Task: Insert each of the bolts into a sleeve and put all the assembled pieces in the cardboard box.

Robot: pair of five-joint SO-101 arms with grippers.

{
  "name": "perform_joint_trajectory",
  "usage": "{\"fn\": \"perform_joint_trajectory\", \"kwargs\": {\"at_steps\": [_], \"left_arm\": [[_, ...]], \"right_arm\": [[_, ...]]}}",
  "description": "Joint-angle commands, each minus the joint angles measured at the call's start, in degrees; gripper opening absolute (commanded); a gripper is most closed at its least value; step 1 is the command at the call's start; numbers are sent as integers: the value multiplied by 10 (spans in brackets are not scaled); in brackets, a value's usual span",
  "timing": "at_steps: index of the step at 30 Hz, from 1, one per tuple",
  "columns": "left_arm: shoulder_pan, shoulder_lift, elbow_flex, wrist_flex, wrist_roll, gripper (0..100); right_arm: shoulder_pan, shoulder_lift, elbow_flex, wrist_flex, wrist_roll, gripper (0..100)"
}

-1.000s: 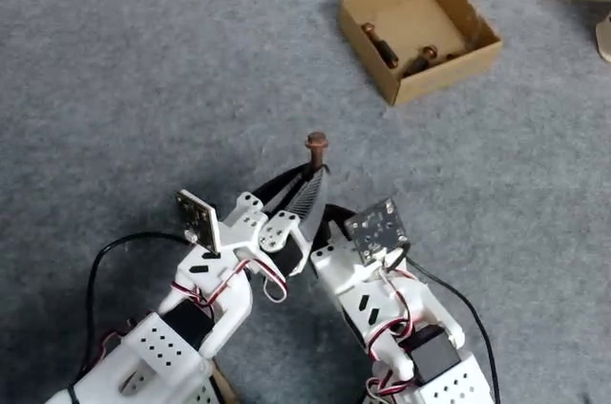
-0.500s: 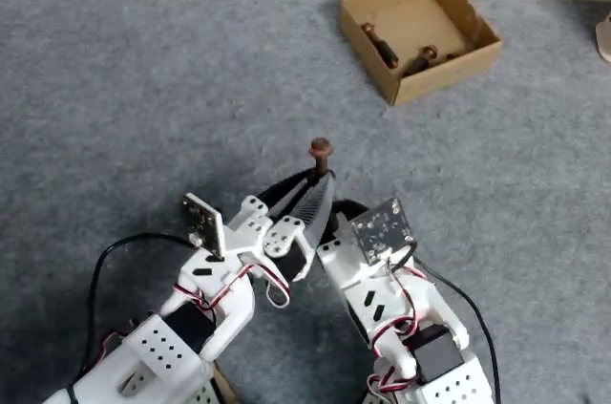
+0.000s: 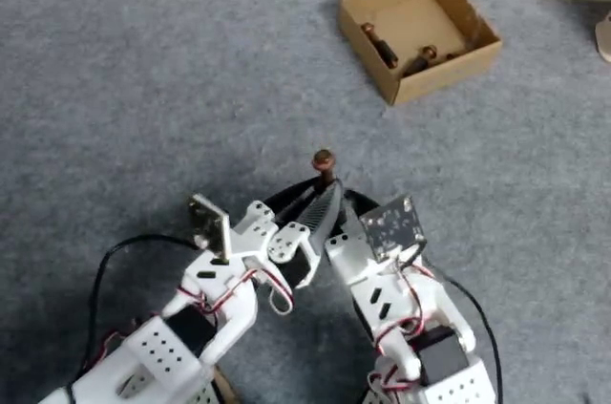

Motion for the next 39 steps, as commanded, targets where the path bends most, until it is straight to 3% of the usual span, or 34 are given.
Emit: {"fn": "perform_joint_trajectory", "kwargs": {"at_steps": [1, 8, 15, 20, 31, 39], "left_arm": [[36, 1, -2, 6, -6, 4], [49, 1, -29, 81, -7, 25], [80, 1, -22, 103, -5, 326], [81, 1, -29, 160, -4, 458], [29, 1, -37, 164, -7, 486], [-6, 1, -63, 229, -7, 486]], "right_arm": [[29, -4, -65, -22, -8, 5], [29, -4, -66, -22, -8, 5], [29, -4, -66, -22, -8, 5], [29, -4, -66, -22, -8, 5], [99, 2, -64, -30, 25, 5], [121, 4, -59, -37, 73, 5]]}}
